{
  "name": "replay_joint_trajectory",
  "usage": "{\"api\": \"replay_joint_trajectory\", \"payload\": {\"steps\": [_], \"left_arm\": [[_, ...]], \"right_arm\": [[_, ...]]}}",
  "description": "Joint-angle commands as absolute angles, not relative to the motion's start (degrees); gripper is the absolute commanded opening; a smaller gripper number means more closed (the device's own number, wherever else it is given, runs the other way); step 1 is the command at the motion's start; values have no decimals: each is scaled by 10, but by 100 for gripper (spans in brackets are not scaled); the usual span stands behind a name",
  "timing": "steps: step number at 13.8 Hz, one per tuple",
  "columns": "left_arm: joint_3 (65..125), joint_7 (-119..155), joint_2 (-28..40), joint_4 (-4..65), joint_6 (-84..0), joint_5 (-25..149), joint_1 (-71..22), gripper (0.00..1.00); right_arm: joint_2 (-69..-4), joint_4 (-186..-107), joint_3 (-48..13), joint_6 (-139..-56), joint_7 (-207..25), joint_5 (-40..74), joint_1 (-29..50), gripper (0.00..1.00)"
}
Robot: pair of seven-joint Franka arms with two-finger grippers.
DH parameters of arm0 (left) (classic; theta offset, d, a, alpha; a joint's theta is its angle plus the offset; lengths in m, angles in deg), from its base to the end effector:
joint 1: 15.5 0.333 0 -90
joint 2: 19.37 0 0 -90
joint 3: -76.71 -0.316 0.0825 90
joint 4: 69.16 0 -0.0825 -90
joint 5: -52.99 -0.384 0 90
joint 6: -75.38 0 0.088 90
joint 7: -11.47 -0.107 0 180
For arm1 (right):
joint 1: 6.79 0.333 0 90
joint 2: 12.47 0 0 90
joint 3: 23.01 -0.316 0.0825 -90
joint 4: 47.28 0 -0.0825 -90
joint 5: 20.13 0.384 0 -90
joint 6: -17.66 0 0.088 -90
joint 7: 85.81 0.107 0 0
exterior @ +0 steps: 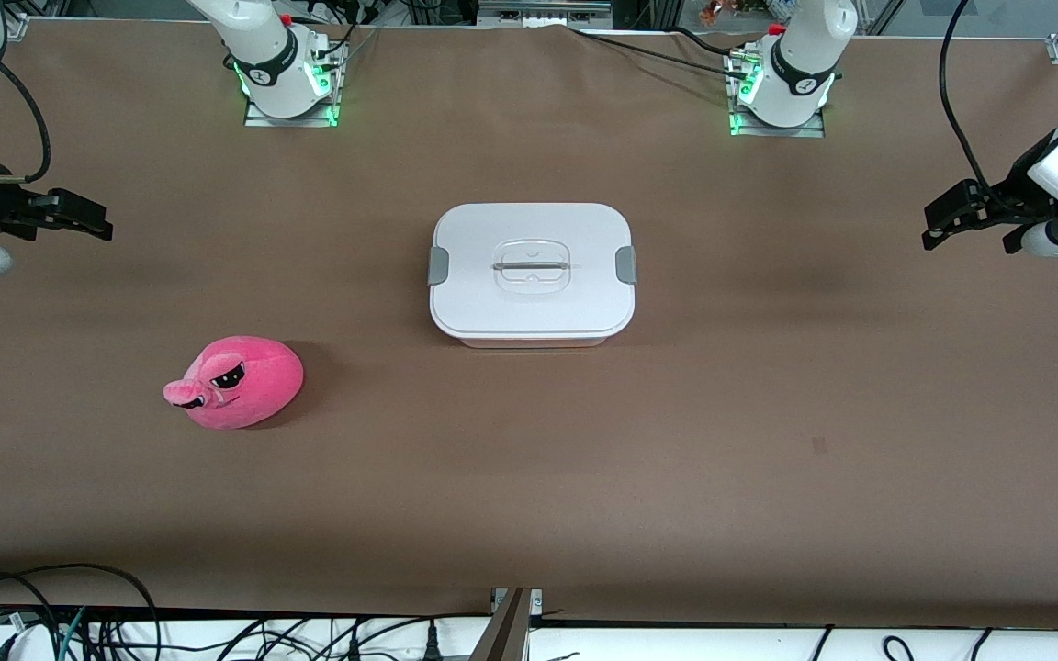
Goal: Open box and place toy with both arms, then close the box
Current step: 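Reach the left gripper to the box lid handle while the right gripper reaches the toy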
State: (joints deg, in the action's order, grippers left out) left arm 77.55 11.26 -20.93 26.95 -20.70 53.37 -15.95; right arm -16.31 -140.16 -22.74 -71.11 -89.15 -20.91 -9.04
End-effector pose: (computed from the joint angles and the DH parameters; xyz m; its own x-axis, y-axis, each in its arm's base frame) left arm 0.5539 -0.0132 0.5983 0.9993 -0.0255 0.0267 -0.0256 -0.9997 0.0061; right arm 0.5662 -0.0263 0.5616 0.9902 0.0144 -0.1389 0.0154 -0.9999 0.0058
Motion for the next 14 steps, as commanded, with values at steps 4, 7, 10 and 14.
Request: {"api": "replay_joint_trajectory", "payload": {"steps": [4, 7, 10, 14], "left_arm": [[777, 114, -203, 257, -199, 538, -158, 100], [778, 114, -204, 257, -198, 539, -159, 100], [783, 116, -204, 256, -189, 539, -163, 100], [828, 111, -186, 256, -117, 540, -167, 100]], "right_arm": [[-170, -1387, -232, -706, -884, -211, -97, 100], [-176, -1386, -232, -707, -884, -211, -97, 100], [-176, -1385, -232, -707, -883, -211, -97, 100], [-179, -1385, -232, -708, -884, -220, -93, 100]]}}
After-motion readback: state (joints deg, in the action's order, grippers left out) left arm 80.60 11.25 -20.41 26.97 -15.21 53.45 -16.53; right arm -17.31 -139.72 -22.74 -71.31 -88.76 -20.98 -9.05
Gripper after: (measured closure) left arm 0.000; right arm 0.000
